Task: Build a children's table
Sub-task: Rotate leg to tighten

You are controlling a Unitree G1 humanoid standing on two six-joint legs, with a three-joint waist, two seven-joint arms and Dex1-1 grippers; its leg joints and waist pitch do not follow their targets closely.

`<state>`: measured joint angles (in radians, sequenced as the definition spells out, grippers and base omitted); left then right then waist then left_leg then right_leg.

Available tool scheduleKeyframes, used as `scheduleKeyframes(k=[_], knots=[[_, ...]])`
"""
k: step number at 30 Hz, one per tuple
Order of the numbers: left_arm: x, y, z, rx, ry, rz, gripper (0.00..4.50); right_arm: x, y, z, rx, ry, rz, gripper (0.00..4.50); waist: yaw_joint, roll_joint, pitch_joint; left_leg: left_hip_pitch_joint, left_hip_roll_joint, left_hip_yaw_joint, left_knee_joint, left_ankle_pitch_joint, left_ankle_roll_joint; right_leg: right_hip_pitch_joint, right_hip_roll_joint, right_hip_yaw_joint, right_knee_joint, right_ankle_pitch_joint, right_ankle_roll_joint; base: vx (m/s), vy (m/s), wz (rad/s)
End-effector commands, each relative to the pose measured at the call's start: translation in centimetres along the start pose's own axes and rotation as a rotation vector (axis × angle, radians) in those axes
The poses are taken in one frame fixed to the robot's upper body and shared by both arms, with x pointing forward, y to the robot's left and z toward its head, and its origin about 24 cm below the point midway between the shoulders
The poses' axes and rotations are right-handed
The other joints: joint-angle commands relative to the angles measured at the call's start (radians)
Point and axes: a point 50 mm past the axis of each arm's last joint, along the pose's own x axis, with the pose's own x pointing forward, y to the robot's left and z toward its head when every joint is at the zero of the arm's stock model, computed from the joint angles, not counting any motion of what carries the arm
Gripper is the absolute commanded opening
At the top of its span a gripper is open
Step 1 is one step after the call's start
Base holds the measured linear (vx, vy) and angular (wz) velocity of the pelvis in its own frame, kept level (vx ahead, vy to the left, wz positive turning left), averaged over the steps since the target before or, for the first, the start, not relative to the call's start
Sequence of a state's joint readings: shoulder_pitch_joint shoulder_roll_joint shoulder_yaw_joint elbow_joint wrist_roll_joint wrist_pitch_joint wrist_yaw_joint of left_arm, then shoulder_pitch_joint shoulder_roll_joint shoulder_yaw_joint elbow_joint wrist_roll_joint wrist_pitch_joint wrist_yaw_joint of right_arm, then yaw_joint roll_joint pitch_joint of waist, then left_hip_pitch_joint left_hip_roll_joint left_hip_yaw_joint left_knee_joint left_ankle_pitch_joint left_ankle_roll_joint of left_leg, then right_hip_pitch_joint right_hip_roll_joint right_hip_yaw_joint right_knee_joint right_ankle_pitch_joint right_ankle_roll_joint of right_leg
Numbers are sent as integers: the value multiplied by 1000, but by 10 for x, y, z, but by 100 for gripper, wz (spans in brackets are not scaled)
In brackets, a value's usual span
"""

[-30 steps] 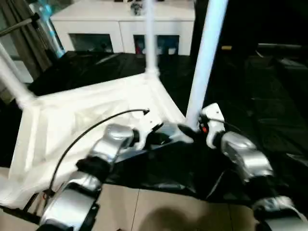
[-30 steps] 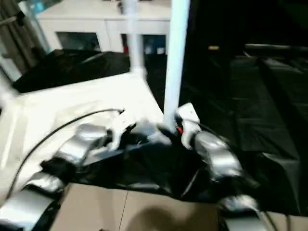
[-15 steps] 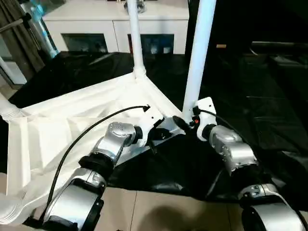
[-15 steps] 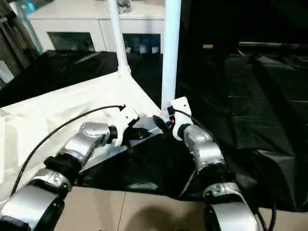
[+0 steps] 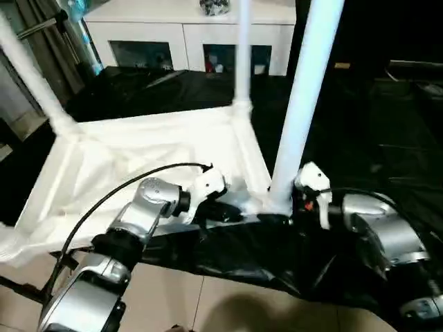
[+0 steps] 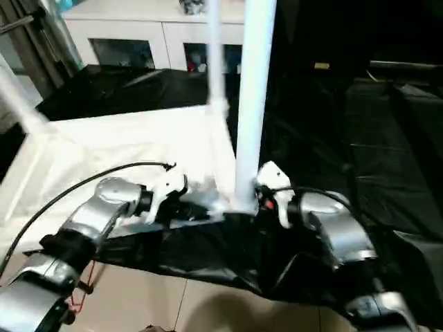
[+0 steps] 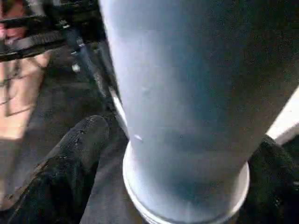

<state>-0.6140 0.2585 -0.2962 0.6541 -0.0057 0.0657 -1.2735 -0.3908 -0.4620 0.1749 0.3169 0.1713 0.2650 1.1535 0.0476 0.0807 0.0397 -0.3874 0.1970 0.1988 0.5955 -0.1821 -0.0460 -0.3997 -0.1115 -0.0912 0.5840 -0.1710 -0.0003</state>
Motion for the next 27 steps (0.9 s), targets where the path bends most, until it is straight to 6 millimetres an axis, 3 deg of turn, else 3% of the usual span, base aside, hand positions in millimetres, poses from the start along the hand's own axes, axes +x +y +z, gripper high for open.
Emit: scheduleKeyframes(k=[1, 6, 7, 14, 16, 20, 24, 27], knots=[[1, -3, 14, 49, -38, -51, 0, 8, 11, 5, -14, -1, 108, 395, -1, -12, -65, 18, 37, -15, -70, -216, 95, 54, -39, 39, -56, -155, -263, 0, 0, 0], [-4, -5, 10, 47, -26, -68, 0, 7, 13, 4, -14, 22, 135, 351, 1, -14, -64, 21, 38, -15, -71, -227, 79, 49, -39, 41, -60, -201, -251, 0, 0, 0], [-5, -6, 8, 45, -21, -68, 0, 8, 14, 2, -13, 31, 139, 351, 1, -19, -63, 20, 38, -15, -72, -225, 78, 49, -39, 40, -60, -206, -248, 0, 0, 0], [-4, -7, 6, 29, -25, -40, 0, 15, 14, -8, 33, 40, 96, 293, 1, -18, -65, 18, 36, -15, -69, -198, 81, 49, -38, 40, -56, -186, -247, 0, 0, 0], [0, -5, 8, 1, -53, 2, 0, 21, 10, -15, 65, 38, 9, 283, -3, -18, -62, 20, 36, -14, -70, -214, 71, 46, -39, 41, -59, -214, -244, 0, 0, 0], [9, 3, 10, -25, -58, 116, 0, 33, 0, -22, 124, 11, -172, 273, -21, -23, -57, 20, 30, -19, -76, -282, 35, 46, -40, 39, -74, -347, -202, 0, 0, 0], [27, 11, 19, -58, -73, 240, 0, 54, -6, -25, 243, -7, -350, 272, -35, -23, -54, 26, 27, -20, -77, -316, 20, 36, -37, 37, -86, -415, -177, 0, 0, 0], [33, 15, 23, -68, -72, 289, 0, 62, -6, -24, 258, -11, -390, 272, -38, -25, -54, 27, 25, -23, -76, -333, 21, 37, -39, 35, -91, -447, -162, 0, 0, 0]])
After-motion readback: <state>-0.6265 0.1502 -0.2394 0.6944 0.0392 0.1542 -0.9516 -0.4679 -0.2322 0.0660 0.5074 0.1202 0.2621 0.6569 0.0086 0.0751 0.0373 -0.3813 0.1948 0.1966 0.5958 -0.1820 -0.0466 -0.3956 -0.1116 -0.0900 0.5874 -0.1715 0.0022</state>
